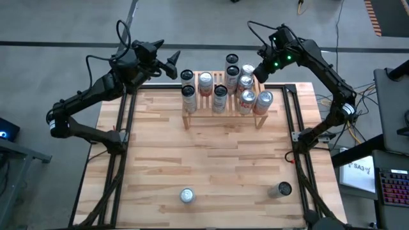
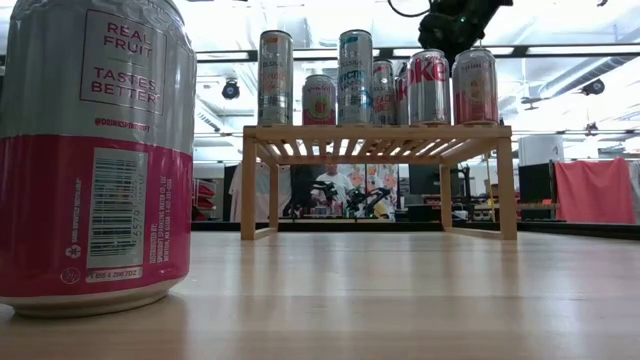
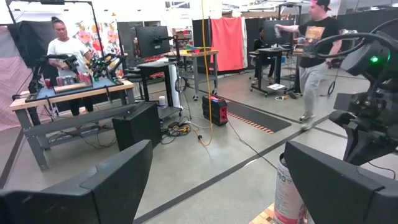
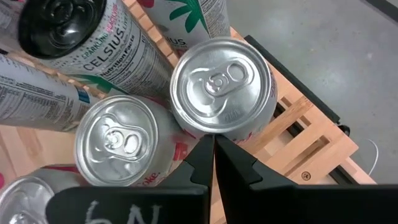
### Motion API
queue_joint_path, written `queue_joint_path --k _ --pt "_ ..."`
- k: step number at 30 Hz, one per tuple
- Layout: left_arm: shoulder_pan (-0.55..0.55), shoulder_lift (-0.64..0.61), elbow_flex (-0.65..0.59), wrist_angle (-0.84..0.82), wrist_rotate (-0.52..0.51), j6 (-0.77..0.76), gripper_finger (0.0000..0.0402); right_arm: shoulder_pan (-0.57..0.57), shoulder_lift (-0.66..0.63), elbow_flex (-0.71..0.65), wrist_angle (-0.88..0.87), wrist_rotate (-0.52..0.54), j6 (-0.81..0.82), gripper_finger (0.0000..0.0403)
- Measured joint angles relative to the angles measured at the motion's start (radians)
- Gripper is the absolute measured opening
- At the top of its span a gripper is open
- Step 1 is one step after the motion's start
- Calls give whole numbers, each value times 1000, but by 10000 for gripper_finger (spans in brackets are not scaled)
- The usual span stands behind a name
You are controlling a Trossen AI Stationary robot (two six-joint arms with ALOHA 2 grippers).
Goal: Place canned beverage on shelf
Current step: Put the silver soda can on the shelf aligned with the other silver soda cans
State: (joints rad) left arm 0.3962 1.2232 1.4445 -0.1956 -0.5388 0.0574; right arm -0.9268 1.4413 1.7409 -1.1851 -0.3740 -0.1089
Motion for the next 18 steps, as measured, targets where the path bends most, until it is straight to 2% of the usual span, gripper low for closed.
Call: queue_joint_path --k 18 --pt "-1 0 0 0 0 -14 350 0 18 -10 26 -2 -6 9"
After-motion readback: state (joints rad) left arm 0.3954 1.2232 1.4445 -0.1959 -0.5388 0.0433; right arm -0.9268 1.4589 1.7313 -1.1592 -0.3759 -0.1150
